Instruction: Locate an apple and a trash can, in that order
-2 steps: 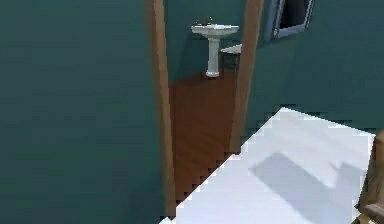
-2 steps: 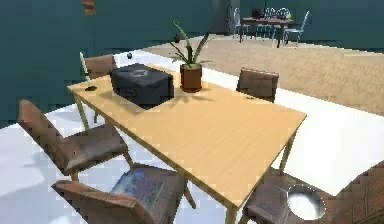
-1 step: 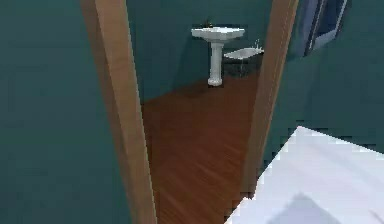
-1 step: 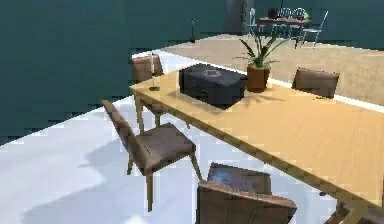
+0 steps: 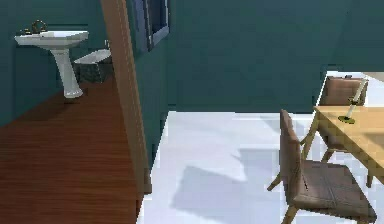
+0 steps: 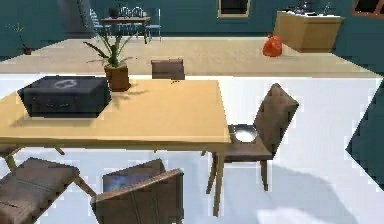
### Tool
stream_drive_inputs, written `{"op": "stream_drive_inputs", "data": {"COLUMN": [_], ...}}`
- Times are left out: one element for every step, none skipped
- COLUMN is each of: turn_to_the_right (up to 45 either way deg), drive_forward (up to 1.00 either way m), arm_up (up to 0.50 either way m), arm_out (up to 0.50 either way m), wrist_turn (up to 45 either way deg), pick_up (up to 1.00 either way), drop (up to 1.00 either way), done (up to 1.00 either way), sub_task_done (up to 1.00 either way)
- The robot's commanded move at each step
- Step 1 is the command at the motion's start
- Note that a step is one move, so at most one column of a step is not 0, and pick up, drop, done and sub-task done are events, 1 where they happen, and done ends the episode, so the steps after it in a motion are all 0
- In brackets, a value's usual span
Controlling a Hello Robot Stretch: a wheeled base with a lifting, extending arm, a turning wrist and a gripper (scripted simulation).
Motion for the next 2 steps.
{"op": "stream_drive_inputs", "data": {"turn_to_the_right": [0.0,-39.0], "drive_forward": [0.45,0.00], "arm_up": [0.00,0.00], "arm_out": [0.00,0.00], "wrist_turn": [0.0,0.0], "pick_up": [0.00,0.00], "drop": [0.00,0.00], "done": [0.00,0.00], "sub_task_done": [0.00,0.00]}}
